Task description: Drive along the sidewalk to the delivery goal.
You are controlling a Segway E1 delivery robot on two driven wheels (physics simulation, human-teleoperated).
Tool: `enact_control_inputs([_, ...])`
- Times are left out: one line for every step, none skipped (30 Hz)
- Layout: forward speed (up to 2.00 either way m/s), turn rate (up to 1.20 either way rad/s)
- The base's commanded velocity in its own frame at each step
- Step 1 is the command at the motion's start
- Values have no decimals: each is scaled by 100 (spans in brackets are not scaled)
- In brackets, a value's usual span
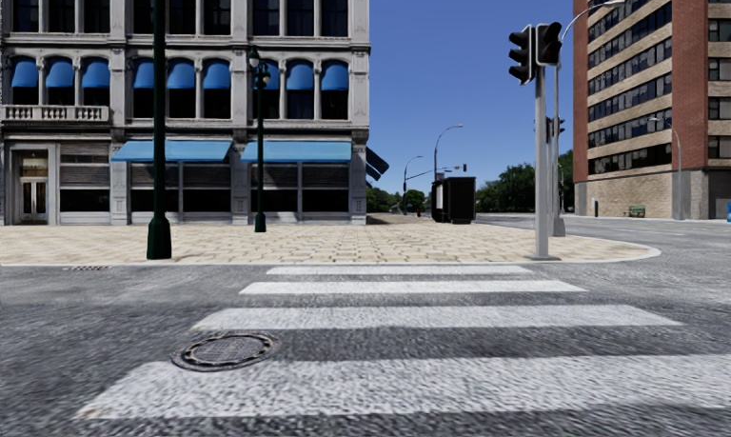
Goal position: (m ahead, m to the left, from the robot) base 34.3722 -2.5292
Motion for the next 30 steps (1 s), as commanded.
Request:
enact_control_inputs([154,0])
enact_control_inputs([154,0])
enact_control_inputs([154,0])
enact_control_inputs([154,0])
enact_control_inputs([154,0])
enact_control_inputs([154,0])
enact_control_inputs([154,0])
enact_control_inputs([154,0])
enact_control_inputs([155,0])
enact_control_inputs([161,0])
enact_control_inputs([161,0])
enact_control_inputs([167,0])
enact_control_inputs([172,0])
enact_control_inputs([177,0])
enact_control_inputs([177,0])
enact_control_inputs([187,0])
enact_control_inputs([190,0])
enact_control_inputs([190,0])
enact_control_inputs([190,0])
enact_control_inputs([190,0])
enact_control_inputs([190,0])
enact_control_inputs([190,0])
enact_control_inputs([191,0])
enact_control_inputs([200,0])
enact_control_inputs([200,0])
enact_control_inputs([200,0])
enact_control_inputs([200,0])
enact_control_inputs([200,0])
enact_control_inputs([200,0])
enact_control_inputs([200,0])
